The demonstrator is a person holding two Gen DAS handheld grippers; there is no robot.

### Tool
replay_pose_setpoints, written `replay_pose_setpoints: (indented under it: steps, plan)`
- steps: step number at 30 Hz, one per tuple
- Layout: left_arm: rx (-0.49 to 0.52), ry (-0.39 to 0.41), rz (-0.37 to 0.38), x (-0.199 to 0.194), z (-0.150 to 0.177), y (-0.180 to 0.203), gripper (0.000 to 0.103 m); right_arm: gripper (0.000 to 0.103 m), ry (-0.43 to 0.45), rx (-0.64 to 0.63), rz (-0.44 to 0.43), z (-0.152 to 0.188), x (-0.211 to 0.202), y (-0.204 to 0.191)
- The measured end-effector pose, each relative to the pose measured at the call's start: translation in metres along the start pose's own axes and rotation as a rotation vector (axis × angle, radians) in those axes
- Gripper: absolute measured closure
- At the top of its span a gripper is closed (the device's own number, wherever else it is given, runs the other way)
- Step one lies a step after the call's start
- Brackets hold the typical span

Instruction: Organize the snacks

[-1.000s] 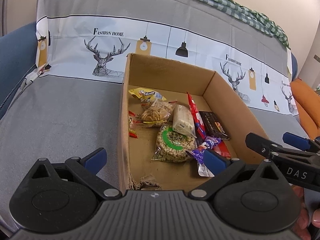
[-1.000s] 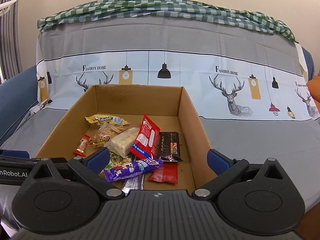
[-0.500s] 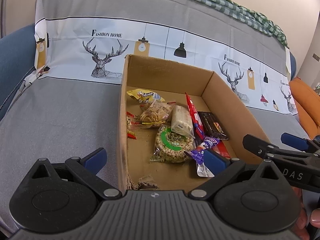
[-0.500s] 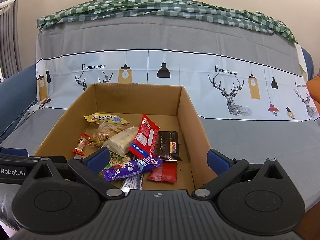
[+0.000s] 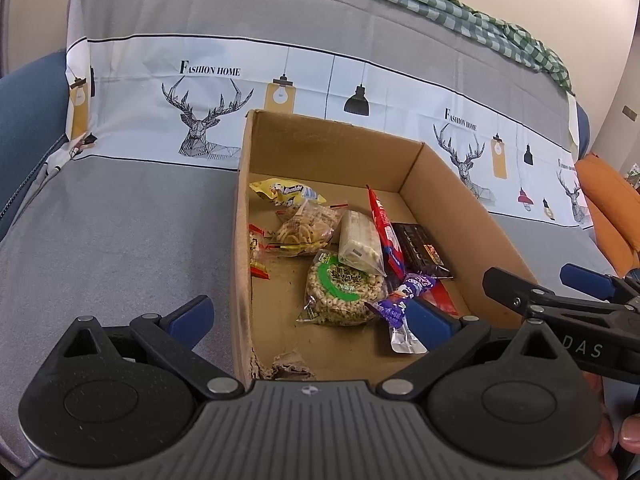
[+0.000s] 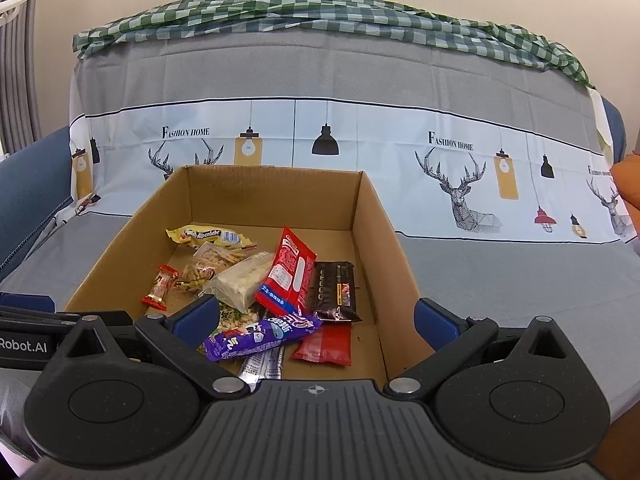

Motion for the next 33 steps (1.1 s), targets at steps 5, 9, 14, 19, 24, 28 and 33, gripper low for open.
replay_pose_setpoints:
  steps: [5, 9, 14, 19, 24, 28, 33]
  plan:
    - [0.004, -0.002, 0.001, -0.0001, 0.0005, 0.0009, 0.001, 0.001, -0.003, 0.000, 0.003, 0.0001, -0.0006, -0.0001]
    - [0.005, -0.003, 0.000, 0.0001, 0.0007, 0.0010, 0.001, 0.001, -0.003, -0.001, 0.003, 0.0000, -0.0005, 0.0001]
    - [0.004, -0.006, 0.000, 0.0005, 0.0007, 0.0009, 0.001, 0.001, -0.004, 0.000, 0.002, 0.0000, -0.0006, 0.0004]
    - [0.005, -0.007, 0.004, 0.0005, 0.0015, 0.0006, 0.001, 0.001, -0.006, 0.000, 0.003, 0.0002, -0.0002, 0.0009]
    - [0.006, -0.007, 0.005, 0.0009, 0.0018, 0.0008, 0.001, 0.001, -0.009, 0.002, 0.004, 0.0013, 0.0010, 0.0014]
    - [0.006, -0.007, 0.005, 0.0009, 0.0018, 0.0009, 0.001, 0.001, -0.009, 0.003, 0.004, 0.0018, 0.0015, 0.0010]
    - [0.009, -0.007, 0.005, 0.0011, 0.0019, 0.0012, 0.001, 0.001, -0.009, 0.004, 0.003, 0.0019, 0.0016, 0.0009]
Point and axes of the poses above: each gripper's, at about its wrist camera, not at the fingertips, and x roughly the way its jaws point, y to its right, z to its underside, the point moved 3 cm from there along x, roughly the way its jaws point, and after that the axes turned 2 degrees about y, right-handed, at the moved point
